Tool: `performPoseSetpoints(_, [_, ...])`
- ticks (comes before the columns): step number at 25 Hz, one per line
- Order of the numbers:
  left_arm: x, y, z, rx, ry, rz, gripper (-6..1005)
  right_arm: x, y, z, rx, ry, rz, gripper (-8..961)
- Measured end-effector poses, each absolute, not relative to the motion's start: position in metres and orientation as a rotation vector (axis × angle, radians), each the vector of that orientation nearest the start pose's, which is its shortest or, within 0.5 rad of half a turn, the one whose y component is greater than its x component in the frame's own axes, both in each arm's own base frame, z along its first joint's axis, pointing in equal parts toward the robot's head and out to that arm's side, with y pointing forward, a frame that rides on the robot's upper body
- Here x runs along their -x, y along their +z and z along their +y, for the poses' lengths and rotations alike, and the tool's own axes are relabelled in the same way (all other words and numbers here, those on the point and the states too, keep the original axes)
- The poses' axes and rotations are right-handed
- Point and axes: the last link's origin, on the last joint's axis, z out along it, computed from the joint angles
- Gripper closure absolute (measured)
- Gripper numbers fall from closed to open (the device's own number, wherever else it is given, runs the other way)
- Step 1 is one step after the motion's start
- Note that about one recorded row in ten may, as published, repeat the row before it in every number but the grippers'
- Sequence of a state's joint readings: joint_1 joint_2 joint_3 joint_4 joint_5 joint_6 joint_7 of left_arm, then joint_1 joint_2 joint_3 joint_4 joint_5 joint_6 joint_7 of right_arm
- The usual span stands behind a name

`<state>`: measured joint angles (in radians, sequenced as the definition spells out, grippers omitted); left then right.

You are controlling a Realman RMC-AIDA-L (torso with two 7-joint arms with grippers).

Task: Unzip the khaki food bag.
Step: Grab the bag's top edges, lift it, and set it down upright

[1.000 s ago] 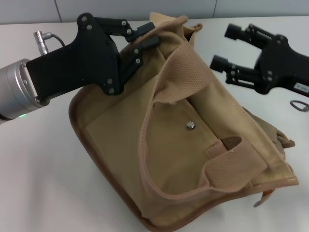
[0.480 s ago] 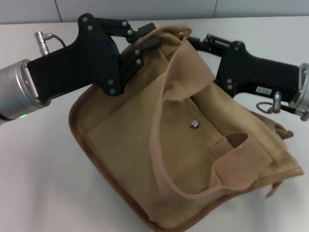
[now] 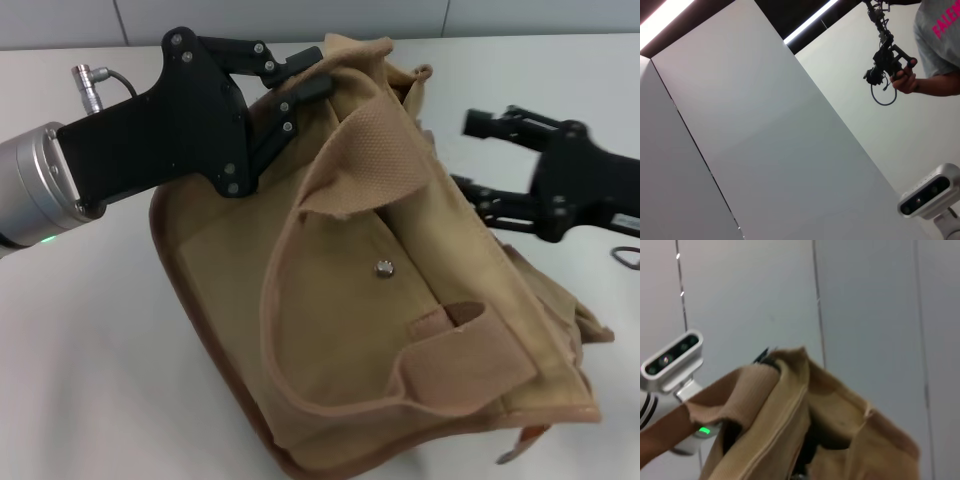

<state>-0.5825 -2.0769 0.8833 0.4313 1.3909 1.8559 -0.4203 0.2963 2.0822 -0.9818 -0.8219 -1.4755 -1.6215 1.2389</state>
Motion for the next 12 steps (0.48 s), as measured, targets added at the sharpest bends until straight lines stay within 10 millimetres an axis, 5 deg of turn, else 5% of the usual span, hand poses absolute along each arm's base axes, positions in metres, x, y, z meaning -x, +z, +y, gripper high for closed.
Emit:
performPoseSetpoints(5, [0.186,0.007,0.312,2.255,-1.27,0.626,858,-0.255,0.029,0.287,2.455,1.16,0.326,143])
performPoseSetpoints(12, [0.185,0.006,0.313,2.256,-1.272,0.627,856,-0.245,0.029,0.299,2.38,1.227,0.243,147])
